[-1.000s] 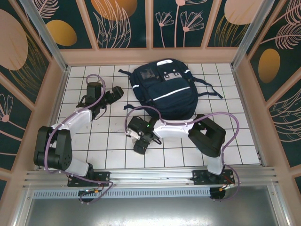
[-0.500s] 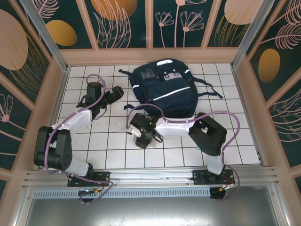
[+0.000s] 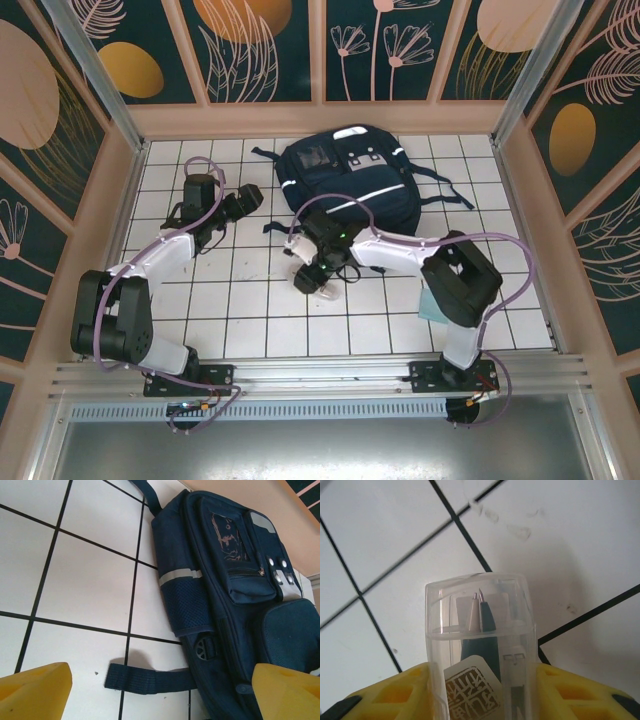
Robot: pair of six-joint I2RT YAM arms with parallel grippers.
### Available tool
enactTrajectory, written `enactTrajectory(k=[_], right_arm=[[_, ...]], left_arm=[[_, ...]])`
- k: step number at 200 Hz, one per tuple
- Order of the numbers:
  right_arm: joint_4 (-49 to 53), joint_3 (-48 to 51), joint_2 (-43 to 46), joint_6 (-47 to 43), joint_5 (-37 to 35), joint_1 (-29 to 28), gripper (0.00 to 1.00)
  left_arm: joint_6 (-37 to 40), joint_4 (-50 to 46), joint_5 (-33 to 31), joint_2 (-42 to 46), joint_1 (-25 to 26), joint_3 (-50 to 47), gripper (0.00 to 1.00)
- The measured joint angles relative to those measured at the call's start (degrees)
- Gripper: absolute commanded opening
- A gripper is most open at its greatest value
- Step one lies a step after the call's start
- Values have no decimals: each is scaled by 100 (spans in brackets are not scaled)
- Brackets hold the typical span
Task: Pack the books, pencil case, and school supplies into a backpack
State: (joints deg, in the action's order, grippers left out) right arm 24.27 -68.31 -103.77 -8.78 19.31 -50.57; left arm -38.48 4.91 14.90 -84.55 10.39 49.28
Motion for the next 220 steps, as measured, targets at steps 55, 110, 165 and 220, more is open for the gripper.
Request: enactTrajectory(k=[55,110,165,220], right_arm=[[-326,11,787,960,313,868,47],[-885,901,2201,2509,-127,2433,48],[-1331,2297,3862,3473,-382,4503,48],[-1598,2979,4358,3838,-267,5639,48]], left_arm=[[481,-219,-74,-13,422,319,80],[1484,-417,-531,-586,1602,1547,75],[2684,-920,-841,-1639,2614,2538,76],[3689,-1502,-1058,-2791,3276,3679,77]])
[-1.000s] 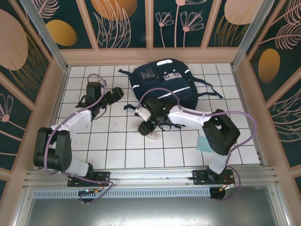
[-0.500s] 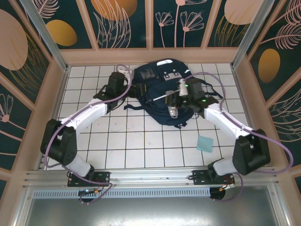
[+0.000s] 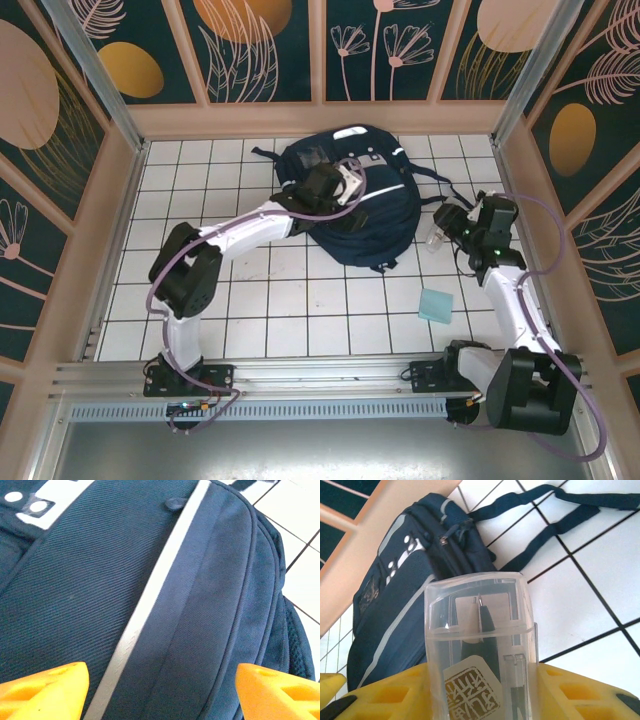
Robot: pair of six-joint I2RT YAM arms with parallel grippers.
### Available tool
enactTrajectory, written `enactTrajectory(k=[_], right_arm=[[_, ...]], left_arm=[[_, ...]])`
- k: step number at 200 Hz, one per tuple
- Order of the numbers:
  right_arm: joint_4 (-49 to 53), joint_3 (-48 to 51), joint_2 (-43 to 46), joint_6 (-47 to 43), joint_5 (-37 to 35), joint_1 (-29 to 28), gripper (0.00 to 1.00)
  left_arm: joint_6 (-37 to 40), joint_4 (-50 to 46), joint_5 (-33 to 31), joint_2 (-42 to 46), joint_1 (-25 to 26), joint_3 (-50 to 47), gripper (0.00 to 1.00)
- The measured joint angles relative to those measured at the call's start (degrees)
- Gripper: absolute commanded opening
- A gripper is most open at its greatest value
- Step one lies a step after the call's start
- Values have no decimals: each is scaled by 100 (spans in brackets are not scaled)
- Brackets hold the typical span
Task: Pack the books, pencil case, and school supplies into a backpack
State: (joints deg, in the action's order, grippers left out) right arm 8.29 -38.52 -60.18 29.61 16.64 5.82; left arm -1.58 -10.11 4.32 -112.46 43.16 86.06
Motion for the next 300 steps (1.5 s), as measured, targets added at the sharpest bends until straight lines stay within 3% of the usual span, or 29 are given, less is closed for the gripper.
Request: enactTrajectory(k=[78,105,112,155,189,221,257,300], right_arm=[[-273,195,-2,105,297,59,47],[-365,208,-7,129,326,61,46],[-391,225,-9,140,343,61,46],[-452,275,-13,251,455,61,45],[-643,280,-83,404,494,-61,44],[-973,278,-380,734,468,-592,44],[-1475,179,-966,1329,391,-1259,44],[-2511,129,-1611,2371,190,-1552,43]], left_arm=[[638,-627,-146,-966,127,999,80],[723,-706,-188,-1086,127,1060,71],[748,-730,-188,-1097,133,1082,65],[699,-802,-146,-1104,144,1241,0],[470,-861,31,-1064,55,1316,0],[-48,-802,734,-898,-267,1296,0],[-632,-636,1399,-597,-533,1174,0],[-1123,-778,1757,-584,-577,1467,0]])
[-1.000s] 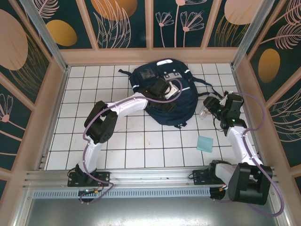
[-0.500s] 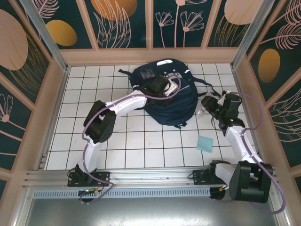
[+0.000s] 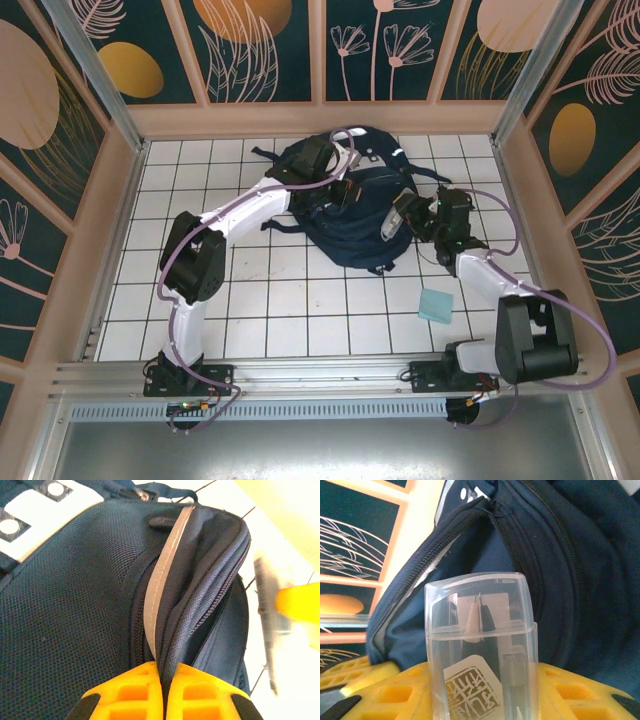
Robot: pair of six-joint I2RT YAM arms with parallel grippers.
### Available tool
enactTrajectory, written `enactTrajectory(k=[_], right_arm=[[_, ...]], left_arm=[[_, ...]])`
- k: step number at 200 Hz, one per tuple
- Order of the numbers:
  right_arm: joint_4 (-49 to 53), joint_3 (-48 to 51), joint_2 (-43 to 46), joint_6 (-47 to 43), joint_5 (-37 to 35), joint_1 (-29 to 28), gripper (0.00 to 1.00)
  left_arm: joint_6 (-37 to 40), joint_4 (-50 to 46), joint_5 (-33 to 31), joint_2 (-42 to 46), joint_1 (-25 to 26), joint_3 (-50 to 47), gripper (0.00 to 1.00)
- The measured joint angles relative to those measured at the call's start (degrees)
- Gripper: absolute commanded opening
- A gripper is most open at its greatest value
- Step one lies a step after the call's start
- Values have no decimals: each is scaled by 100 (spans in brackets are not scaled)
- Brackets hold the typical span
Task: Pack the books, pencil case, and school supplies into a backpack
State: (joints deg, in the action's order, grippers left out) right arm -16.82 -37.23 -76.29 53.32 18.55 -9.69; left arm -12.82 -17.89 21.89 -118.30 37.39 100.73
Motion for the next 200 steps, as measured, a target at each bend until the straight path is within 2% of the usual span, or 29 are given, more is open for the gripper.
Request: enactTrajectory(k=[51,96,105,119,127,163,200], right_arm=[[-776,-667,-1012,1049,-420,-494,43],[-901,-1331,-1956,1757,-704,-855,46],[-892,-1475,-2124,1851,-756,-929,51],[-789,-1725,-2312,1934,-804,-1023,76],[-708,-1858,-2389,1941,-839,-1062,84],[-179,-2061,-2229,1648,-1099,-1178,90],[1292,-2190,-1412,407,-1327,-1156,90]], left_arm=[[-409,-103,249,-20,0,267,0],[-754,389,354,85,-46,-129,0],[-831,490,330,129,-76,-214,0],[-911,588,258,181,-133,-275,0],[-962,638,181,216,-175,-286,0],[-1261,855,127,417,-267,-435,0],[-1508,1137,289,470,-260,-649,0]])
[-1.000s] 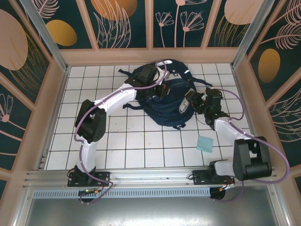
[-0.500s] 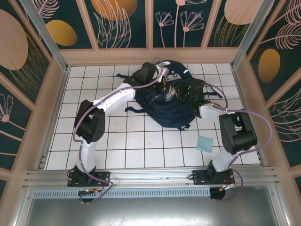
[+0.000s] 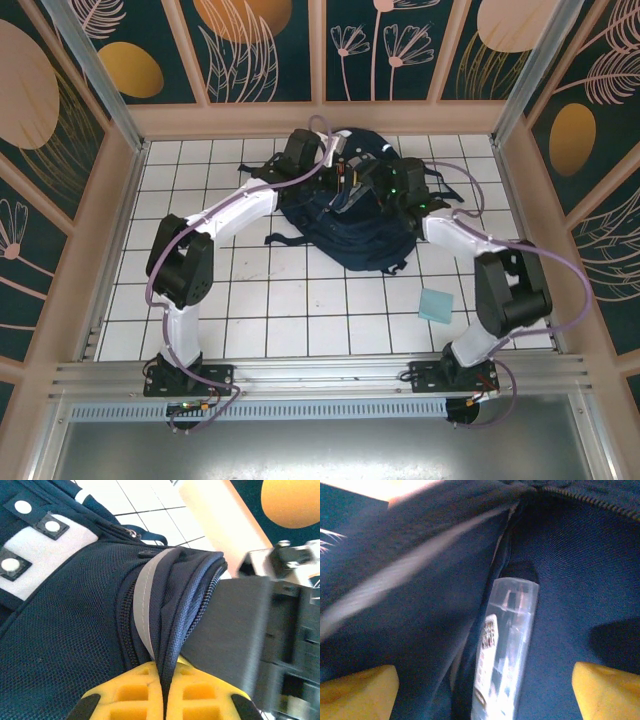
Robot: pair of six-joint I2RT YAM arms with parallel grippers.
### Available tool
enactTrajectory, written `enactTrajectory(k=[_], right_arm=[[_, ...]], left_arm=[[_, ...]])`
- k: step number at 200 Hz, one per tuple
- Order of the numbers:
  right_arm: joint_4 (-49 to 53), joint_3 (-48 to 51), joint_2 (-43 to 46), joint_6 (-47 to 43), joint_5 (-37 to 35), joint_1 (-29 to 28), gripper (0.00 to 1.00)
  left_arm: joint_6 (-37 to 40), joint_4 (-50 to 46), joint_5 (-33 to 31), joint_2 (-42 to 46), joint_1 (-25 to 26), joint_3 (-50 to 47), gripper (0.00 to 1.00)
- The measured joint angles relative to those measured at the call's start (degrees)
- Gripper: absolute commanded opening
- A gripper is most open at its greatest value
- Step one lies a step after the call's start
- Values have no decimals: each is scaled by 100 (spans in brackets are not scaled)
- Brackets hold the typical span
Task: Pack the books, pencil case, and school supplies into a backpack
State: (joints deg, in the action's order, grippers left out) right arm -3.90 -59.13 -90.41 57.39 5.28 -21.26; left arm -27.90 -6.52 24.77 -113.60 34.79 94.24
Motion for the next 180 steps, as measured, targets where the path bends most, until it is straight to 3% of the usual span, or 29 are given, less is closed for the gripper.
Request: enactTrajectory(k=[34,65,125,180], right_arm=[[1298,-55,1102,-1126,-365,107,92],[2385,358,1976,-1615,-876,293,99],[4107,2024,2669,-1438,-1233,846,99],[4363,2850,3353,-839,-1235,855,99]], left_arm=[[-96,122,122,0,2,-120,0],[-142,372,197,0,2,-271,0],[-179,767,380,0,4,-610,0],[-184,920,575,0,-26,-699,0]])
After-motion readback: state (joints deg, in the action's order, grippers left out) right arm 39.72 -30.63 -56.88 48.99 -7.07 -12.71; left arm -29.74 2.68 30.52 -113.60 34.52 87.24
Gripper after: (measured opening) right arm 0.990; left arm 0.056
